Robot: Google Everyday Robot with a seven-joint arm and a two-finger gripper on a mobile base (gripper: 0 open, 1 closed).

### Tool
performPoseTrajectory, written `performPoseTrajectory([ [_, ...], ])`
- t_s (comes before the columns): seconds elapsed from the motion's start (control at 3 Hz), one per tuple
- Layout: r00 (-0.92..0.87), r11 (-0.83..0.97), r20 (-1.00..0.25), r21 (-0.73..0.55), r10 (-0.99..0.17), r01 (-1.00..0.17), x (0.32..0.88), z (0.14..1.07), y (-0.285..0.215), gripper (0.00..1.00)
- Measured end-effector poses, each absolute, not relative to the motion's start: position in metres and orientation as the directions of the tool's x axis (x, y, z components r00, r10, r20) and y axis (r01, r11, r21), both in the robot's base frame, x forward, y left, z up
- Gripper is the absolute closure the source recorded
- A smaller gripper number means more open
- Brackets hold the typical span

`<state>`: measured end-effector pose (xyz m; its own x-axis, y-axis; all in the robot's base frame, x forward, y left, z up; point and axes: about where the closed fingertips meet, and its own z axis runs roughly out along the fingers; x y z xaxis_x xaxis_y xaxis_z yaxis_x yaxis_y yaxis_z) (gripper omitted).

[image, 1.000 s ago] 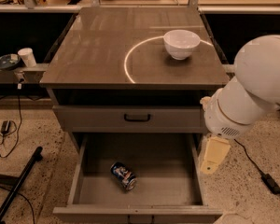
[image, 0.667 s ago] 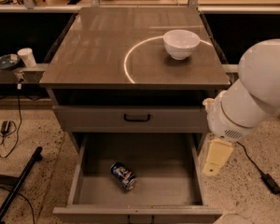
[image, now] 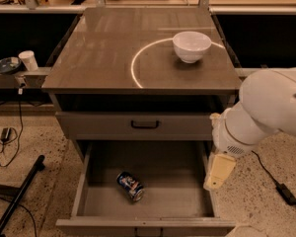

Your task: Pick pepsi can from middle drawer and place on counter

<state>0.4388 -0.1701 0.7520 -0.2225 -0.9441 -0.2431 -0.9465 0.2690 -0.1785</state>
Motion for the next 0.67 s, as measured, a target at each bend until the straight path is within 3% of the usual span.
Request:
performPoseTrajectory([
  [0.67,-0.237,0.269,-0.241,-0.111,-0.941,-0.957,0.452,0.691,-0.160,0.00],
])
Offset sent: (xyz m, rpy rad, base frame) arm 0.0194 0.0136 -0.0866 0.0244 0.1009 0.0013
